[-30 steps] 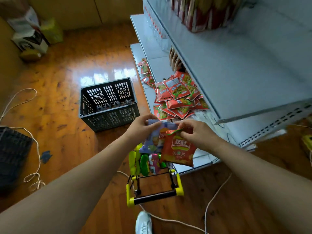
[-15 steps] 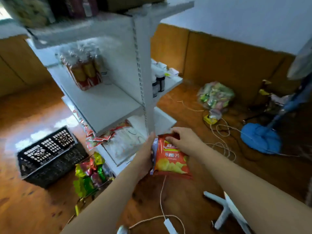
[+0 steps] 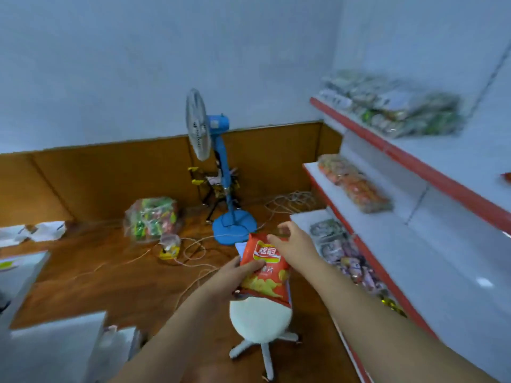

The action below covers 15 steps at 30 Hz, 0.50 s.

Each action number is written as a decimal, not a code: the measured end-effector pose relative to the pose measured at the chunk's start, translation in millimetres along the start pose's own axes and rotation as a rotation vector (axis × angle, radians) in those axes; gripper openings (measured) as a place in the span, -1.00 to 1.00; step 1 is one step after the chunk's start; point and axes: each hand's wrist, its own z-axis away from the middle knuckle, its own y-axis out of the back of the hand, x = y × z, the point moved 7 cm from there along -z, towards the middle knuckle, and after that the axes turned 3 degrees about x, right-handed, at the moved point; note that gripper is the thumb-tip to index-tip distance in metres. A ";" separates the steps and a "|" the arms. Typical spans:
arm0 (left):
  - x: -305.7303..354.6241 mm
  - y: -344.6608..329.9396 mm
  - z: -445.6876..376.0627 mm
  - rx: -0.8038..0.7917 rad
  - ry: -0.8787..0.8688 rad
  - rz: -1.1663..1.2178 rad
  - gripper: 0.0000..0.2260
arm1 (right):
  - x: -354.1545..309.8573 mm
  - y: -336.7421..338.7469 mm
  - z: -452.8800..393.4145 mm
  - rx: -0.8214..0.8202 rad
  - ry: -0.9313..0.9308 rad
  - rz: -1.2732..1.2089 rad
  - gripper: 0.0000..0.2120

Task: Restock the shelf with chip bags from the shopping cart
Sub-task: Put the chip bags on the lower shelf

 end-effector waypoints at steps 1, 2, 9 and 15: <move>6.2 -21.9 -8.6 -0.049 -0.001 -0.016 -0.46 | 21.3 21.7 6.7 0.059 -0.098 -0.072 -0.36; 10.1 -42.2 -15.6 -0.084 -0.004 -0.019 -0.48 | 42.5 37.5 14.5 0.098 -0.188 -0.150 -0.19; 28.2 -193.4 -40.1 -0.313 -0.039 -0.021 -0.62 | 140.1 131.6 68.2 0.196 -0.412 -0.500 -0.16; 32.4 -327.5 -65.9 -0.479 -0.067 -0.265 -0.68 | 233.5 217.5 85.2 0.455 -0.510 -0.507 -0.46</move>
